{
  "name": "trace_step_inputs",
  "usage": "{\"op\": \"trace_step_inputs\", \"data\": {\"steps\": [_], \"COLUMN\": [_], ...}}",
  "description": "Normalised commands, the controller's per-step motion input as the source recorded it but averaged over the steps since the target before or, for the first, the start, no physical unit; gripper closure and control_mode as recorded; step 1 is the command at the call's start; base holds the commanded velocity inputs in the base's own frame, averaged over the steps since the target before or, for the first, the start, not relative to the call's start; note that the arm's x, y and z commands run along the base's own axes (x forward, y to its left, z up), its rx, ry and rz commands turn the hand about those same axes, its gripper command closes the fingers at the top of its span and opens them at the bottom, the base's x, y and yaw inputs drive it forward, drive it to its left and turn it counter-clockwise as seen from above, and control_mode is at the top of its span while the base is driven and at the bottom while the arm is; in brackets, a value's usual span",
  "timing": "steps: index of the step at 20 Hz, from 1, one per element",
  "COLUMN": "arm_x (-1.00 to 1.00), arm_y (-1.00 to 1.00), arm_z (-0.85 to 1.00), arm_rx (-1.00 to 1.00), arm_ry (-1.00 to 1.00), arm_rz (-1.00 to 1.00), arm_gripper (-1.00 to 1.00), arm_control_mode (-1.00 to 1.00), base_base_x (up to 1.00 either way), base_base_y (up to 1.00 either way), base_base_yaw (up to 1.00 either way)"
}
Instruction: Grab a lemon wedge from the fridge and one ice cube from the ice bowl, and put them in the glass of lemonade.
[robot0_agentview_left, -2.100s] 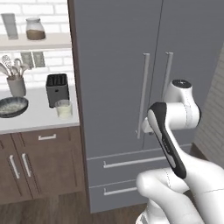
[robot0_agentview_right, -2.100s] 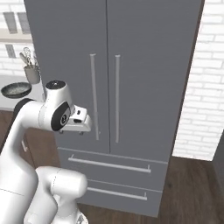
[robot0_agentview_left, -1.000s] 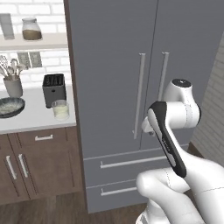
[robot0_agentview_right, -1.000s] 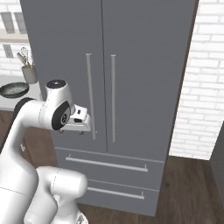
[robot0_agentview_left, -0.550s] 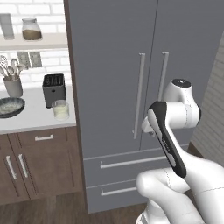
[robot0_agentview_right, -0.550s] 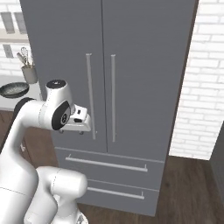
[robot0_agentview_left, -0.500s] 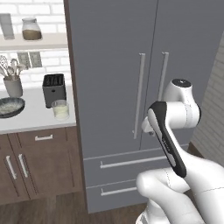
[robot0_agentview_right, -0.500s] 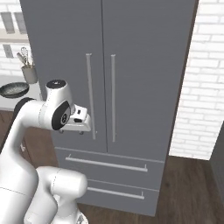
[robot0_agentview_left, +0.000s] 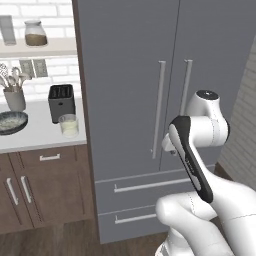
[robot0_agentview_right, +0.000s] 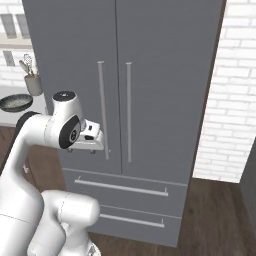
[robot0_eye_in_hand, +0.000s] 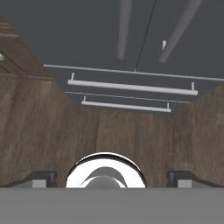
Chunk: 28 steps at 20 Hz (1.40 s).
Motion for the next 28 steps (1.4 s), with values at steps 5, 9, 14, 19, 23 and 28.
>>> {"op": "trace_step_inputs", "data": {"steps": [5,9,14,19,23,28], "arm_x": [0.0,0.0,0.05,0.48,0.76,0.95], "arm_y": [0.0,0.0,-0.06,-0.21,-0.07,0.0], "arm_z": [0.0,0.0,0.0,-0.02,-0.08,-0.04], "arm_rx": [0.0,0.0,0.0,0.0,0.0,0.02], "arm_ry": [0.0,0.0,-0.04,-0.18,-0.27,-0.2], "arm_rz": [0.0,0.0,0.0,0.0,0.0,-0.01], "arm_gripper": [-1.0,-1.0,-1.0,-1.0,-1.0,-1.0], "arm_control_mode": [1.0,1.0,-1.0,-1.0,-1.0,-1.0], "base_base_x": [0.06,0.02,0.0,0.0,0.0,0.0], "base_base_y": [-0.18,-0.1,-0.05,0.0,0.0,0.0], "base_base_yaw": [0.0,0.0,0.0,0.0,0.0,0.0]}}
